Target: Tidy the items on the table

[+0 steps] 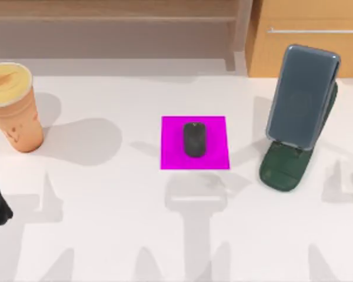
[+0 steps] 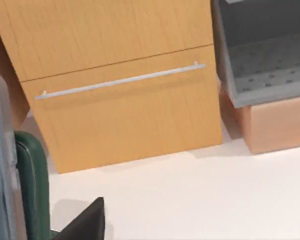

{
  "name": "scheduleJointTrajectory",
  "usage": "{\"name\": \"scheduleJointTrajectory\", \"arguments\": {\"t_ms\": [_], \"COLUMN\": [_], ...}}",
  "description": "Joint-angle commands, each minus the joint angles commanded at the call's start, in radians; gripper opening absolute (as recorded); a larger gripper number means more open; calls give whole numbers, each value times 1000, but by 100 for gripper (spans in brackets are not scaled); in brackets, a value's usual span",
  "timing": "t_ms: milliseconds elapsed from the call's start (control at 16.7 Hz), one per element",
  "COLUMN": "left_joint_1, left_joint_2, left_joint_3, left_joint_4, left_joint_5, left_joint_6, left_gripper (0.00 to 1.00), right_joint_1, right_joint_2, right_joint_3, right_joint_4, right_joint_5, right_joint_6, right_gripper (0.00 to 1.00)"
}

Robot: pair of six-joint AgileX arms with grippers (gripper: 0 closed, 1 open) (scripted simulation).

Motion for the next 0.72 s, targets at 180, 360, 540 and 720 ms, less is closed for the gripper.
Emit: {"name": "scheduleJointTrajectory", "arguments": {"t_ms": [180,360,540,720], "left_joint_1": [0,0,0,0], "left_joint_2": [0,0,0,0], "left_joint_3": [0,0,0,0], "left_joint_4": [0,0,0,0], "left_joint_5": [0,0,0,0], "left_joint_6": [0,0,0,0], "left_gripper": [100,100,100,100], "right_joint_1": [-110,-171,-179,-179], "right_joint_2": [-184,-282,-295,-295], "right_joint_3": [-153,-231,-241,-241], "right_joint_4": [73,112,118,118], "right_joint_5": [-138,-211,-221,-221], "right_joint_6": [-143,-215,-224,-224], "right_gripper": [100,100,100,100]}}
